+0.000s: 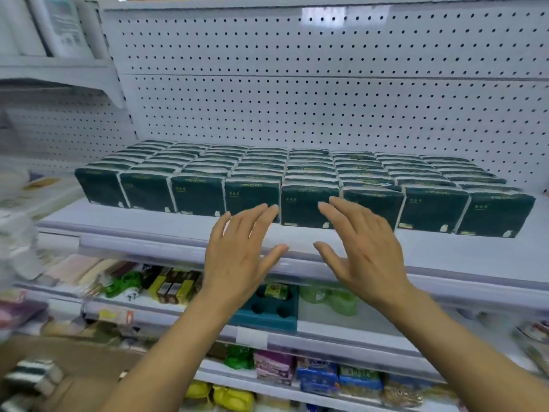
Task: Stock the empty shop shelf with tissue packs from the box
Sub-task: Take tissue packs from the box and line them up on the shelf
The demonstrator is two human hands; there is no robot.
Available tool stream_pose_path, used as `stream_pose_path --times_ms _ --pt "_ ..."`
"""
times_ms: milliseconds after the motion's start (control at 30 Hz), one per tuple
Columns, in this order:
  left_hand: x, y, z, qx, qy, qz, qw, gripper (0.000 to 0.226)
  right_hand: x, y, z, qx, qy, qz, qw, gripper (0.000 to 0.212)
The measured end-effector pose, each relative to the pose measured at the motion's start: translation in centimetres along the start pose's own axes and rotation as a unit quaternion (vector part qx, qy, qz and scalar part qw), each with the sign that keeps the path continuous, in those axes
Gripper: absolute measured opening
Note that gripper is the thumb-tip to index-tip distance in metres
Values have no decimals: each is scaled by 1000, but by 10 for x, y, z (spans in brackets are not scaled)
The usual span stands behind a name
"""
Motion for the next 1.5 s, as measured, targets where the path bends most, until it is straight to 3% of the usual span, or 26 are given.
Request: stream_pose_path --times_ms 233,500,700,900,1033,1233,1333,1500 --pt "103 -33 -106 -47 -42 -50 997 57 8 88 -136 -72 -66 -73 993 52" --pt "250 -43 -285 -114 -83 -232 962 57 8 245 -302 -95 -46 -228 968 50" --pt "359 -39 -410 -105 -163 -342 920 60 22 341 -397 -147 -19 -311 939 50" --pt "463 -27 -504 -80 -271 -432 857 65 53 430 -455 -192 12 -421 887 48" --pt "524 -1 -531 -35 -338 -477 811 55 74 483 -483 -181 4 -494 850 48" --pt "588 72 -556 0 -385 -526 759 64 114 589 -505 -226 53 -556 798 49" --pt "608 120 -572 9 -389 -533 751 72 141 647 -509 -242 77 -575 778 53" --pt "645 190 -587 -40 -367 -556 744 105 183 733 -515 -298 131 -584 744 62"
Point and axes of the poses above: each hand's wrist, its own x-axis away from the middle knuckle, its own y-axis out of the palm, z = x × y, the point moved 10 cm from there along -x, towards the middle knuckle, and after that the axes turned 14 degrees about -x, right-handed, at the moved point
